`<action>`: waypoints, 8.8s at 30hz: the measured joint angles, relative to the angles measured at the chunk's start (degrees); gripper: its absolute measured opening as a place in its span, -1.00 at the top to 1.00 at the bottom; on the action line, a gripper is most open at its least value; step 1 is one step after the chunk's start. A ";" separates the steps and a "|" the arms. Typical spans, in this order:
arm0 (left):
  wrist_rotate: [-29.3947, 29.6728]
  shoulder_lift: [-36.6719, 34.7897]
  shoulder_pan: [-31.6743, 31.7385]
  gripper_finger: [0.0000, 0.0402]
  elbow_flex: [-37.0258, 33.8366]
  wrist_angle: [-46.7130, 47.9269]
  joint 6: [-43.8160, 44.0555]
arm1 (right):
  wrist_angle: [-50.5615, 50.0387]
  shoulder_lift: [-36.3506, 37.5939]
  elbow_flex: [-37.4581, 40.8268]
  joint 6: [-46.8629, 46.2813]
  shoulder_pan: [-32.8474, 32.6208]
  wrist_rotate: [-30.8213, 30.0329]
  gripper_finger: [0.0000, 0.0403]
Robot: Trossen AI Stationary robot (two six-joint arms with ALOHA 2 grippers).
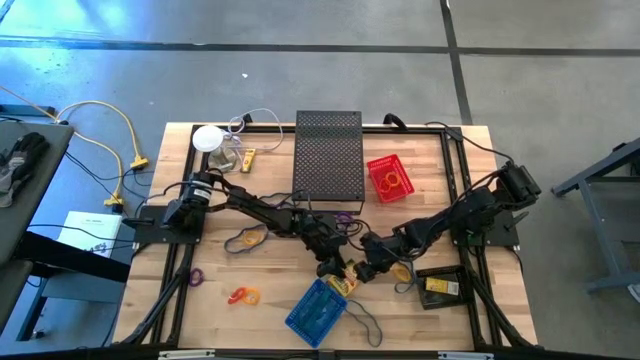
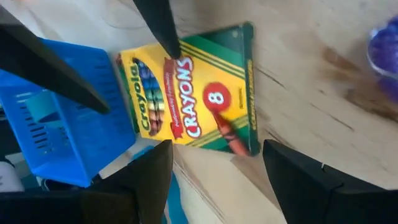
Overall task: Pick & Place Office Desk Supplies
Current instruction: Put the crayon box into the black bin
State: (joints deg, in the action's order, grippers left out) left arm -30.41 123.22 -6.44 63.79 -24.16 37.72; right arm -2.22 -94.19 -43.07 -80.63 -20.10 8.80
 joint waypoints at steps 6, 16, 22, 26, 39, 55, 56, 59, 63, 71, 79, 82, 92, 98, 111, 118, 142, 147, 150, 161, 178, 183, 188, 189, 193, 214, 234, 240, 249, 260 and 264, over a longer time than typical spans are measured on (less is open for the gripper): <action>0.08 0.00 0.00 -0.09 0.00 0.02 -0.05 | -0.98 -1.03 -0.01 -0.78 -0.22 -0.95 -0.18; 0.19 0.02 -0.07 -0.09 -0.02 -0.01 -0.44 | 8.70 -5.74 -0.16 1.19 0.77 3.78 -0.18; 0.24 0.02 -0.07 -0.09 -0.02 0.02 -0.58 | 9.69 -5.84 -0.09 2.60 1.05 3.51 -0.18; 0.56 0.02 -0.11 -0.09 -0.04 0.07 -0.88 | 9.80 -5.86 -0.07 2.87 1.03 2.46 -0.18; 0.57 0.02 -0.11 -0.09 -0.04 0.07 -0.86 | 10.23 -5.95 -0.03 5.26 1.25 2.03 -0.01; 0.70 0.02 -0.13 -0.09 -0.04 0.08 -0.88 | 10.19 -6.05 0.06 8.31 1.53 0.82 0.95; 0.67 0.02 -0.13 -0.09 -0.04 0.07 -0.86 | 10.19 -6.05 0.06 8.38 1.53 0.82 0.95; 0.70 0.02 -0.13 -0.09 -0.04 0.07 -0.88 | 10.18 -6.03 0.06 8.53 1.53 0.90 0.96; 0.54 -0.02 0.14 -0.09 -0.11 -0.48 -0.80 | 9.97 -6.01 0.04 9.40 1.51 0.29 0.98; -2.40 -3.60 2.51 -0.09 -0.22 -2.60 -0.50 | 9.73 -5.99 0.00 10.49 1.42 -1.12 0.99; -6.21 -9.88 4.86 -0.09 -0.37 -1.84 -2.84 | 10.19 -5.88 -0.05 11.49 0.78 -1.76 0.99; -8.16 -11.10 6.00 -0.09 -0.39 0.92 -3.03 | 9.53 -5.19 -0.05 11.92 0.44 -2.18 0.99; -6.96 -13.39 8.57 -0.09 -0.28 8.54 -8.62 | 4.15 -1.63 -0.05 13.24 -0.20 -5.99 0.99; -5.84 -13.44 8.69 -0.09 -0.28 11.17 -10.45 | 0.17 2.18 -0.05 14.43 -0.55 -9.13 0.99; -10.83 -13.55 12.66 -0.09 -0.15 16.07 -10.61 | 0.78 4.22 -0.05 20.63 -0.67 -10.02 0.99; -10.46 -13.70 12.89 -0.09 -0.04 26.04 -22.55 | 8.98 4.28 -0.05 42.70 -3.63 -10.46 0.99; 12.62 -13.57 2.09 -0.09 -0.15 28.95 -25.01 | 5.44 4.20 -0.05 73.19 -14.59 -30.65 0.58; 10.21 -13.57 1.68 -0.09 -0.15 26.96 -9.42 | 5.37 3.84 -0.05 81.13 -16.26 -32.65 0.45; 8.63 -13.57 1.53 -0.09 -0.15 25.27 -1.16 | 4.95 2.95 -0.05 82.33 -16.76 -31.05 0.45; 7.73 -10.93 0.86 -0.09 -0.09 20.97 20.19 | 7.21 -2.82 0.02 84.74 -16.76 -23.26 0.70; 5.14 -8.35 0.72 -0.09 -0.02 16.18 22.21 | 9.77 -2.89 0.00 90.71 -14.49 -22.36 0.97; 5.11 -8.33 0.68 -0.09 -0.04 16.04 22.22 | 10.69 -2.89 -0.03 91.44 -13.50 -21.58 0.98; 5.13 -8.31 0.63 -0.09 -0.07 15.87 22.22 | 13.20 -6.46 -0.05 91.63 -12.56 -18.89 0.98; 5.09 -8.30 0.63 -0.09 -0.07 15.87 22.23 | 14.54 -7.41 -0.03 92.13 -12.38 -18.87 0.98; 5.03 -8.24 0.52 -0.09 -0.13 15.16 22.24 | 16.39 -8.66 -0.09 93.12 -11.86 -18.40 0.99; 3.59 -4.59 -0.70 -0.09 -0.10 9.55 24.11 | 17.54 -9.42 0.02 93.93 -6.82 -21.89 0.99; 2.65 -4.55 -0.68 -0.09 -0.17 8.45 24.89 | 21.82 -9.25 -0.19 96.02 -6.29 -28.92 0.99; 4.98 -4.57 -1.14 -0.09 -0.20 8.11 23.60 | 21.34 -9.25 -0.18 95.88 -6.01 -28.93 0.99; 4.29 -4.55 -0.23 -0.09 -0.17 7.82 24.03 | 21.07 -9.27 -0.16 95.50 -5.99 -28.55 0.99; 3.98 -4.55 -0.44 -0.09 -0.07 8.58 23.53 | 21.02 -9.35 -0.13 95.28 -5.99 -28.29 0.99; 5.63 -4.55 -0.81 -0.09 -0.07 8.60 24.56 | 20.90 -9.35 -0.09 95.26 -5.99 -28.28 0.99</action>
State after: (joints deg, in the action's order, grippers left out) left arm -24.78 118.67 -7.25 63.72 -15.57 62.28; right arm 18.68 -103.55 -43.16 14.63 -26.09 -19.48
